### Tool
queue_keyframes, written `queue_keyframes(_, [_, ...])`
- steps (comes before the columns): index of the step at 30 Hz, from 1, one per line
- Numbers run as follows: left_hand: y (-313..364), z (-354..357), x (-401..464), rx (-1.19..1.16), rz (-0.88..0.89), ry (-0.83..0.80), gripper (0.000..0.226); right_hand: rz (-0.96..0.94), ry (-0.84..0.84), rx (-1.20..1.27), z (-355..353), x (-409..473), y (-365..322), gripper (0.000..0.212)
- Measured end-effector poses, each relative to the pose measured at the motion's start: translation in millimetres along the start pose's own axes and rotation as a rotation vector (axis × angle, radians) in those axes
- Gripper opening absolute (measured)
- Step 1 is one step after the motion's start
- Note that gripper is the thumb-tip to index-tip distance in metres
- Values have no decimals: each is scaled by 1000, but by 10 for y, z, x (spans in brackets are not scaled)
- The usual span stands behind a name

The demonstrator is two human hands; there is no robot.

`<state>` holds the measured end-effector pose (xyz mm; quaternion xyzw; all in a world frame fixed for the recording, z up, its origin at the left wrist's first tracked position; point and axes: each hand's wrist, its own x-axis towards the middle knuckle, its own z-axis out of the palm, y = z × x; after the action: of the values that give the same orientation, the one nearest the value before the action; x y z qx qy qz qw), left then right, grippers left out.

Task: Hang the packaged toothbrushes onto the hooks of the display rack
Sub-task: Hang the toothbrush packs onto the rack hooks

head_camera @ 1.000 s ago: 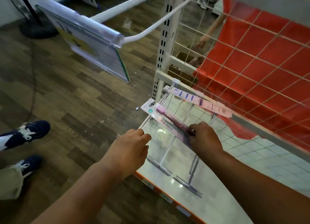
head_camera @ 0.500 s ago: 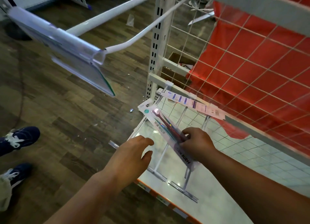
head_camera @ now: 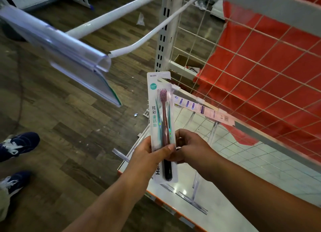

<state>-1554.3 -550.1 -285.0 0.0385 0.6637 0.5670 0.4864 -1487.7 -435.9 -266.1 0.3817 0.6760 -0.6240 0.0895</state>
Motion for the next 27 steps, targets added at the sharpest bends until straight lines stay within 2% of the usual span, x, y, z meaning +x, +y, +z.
queue_keyframes(2, [-11,-17,3,-18,-9,27,60,-19,-5,-36,43,15,0,29])
queue_keyframes(6, [-55,-93,40,-91,-16,84,35,-20,-72,-90,90,60,-23,29])
queue_keyframes(8, [-65,-136,82,-119,-24,145,30,-84,-34,-111,53,95,-52,22])
queue_keyframes(11, [-47,-227,129,-165,-29,235,21,-311,333,-306,-94,222,-88,19])
queue_keyframes(14, [-29,-303,144,-163,-21,243,20,-359,578,-558,-328,433,-102,29])
queue_keyframes(16, [-25,-328,139,-147,-22,219,21,-323,593,-712,-492,616,-66,46])
queue_keyframes(19, [-46,-343,158,-126,-26,202,23,-137,554,-856,-678,849,30,72])
queue_keyframes(23, [-70,-315,177,-126,-10,198,21,39,531,-901,-767,1027,206,70])
queue_keyframes(27, [-102,-312,195,-138,-7,217,20,5,536,-1085,-723,1028,324,71])
